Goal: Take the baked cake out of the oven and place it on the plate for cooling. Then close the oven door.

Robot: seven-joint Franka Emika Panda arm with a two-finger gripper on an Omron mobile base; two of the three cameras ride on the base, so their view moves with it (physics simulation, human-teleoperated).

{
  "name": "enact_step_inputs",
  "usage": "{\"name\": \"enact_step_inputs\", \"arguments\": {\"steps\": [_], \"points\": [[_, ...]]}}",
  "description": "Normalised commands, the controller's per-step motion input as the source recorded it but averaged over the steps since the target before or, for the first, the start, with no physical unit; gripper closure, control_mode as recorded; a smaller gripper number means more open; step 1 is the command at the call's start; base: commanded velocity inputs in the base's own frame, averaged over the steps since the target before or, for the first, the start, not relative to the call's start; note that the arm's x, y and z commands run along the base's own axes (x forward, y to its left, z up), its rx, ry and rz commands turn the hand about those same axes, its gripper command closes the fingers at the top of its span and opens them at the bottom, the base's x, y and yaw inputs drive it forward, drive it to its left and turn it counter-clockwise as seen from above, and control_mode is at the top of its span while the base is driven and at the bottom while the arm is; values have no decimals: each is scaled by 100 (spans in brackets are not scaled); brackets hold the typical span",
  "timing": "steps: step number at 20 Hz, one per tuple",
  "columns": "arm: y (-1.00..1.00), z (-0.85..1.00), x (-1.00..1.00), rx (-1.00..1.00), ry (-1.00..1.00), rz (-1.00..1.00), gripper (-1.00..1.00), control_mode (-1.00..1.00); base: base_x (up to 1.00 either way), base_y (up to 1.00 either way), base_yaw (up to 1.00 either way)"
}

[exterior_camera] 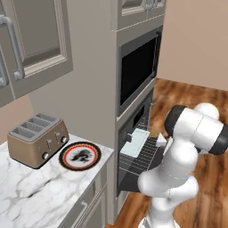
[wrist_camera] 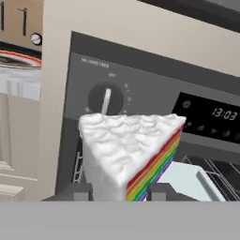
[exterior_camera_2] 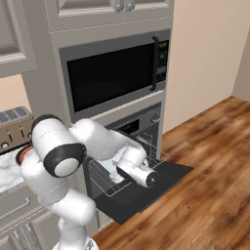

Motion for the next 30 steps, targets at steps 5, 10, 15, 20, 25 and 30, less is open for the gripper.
{"name": "enact_step_inputs", "arguments": {"steps": [5, 10, 15, 20, 25, 30], "points": [[93, 100, -65, 0, 19, 6, 100, -100, 0, 0, 0], [100, 100, -56, 0, 27, 9, 100, -100, 0, 0, 0], [100, 73, -68, 0, 20, 11, 100, -100, 0, 0, 0], [100, 14, -41, 0, 14, 5, 100, -100, 0, 0, 0], [100, 0, -1, -1, 5, 0, 100, -100, 0, 0, 0], [100, -22, 1, -11, 6, 0, 100, -100, 0, 0, 0]]}}
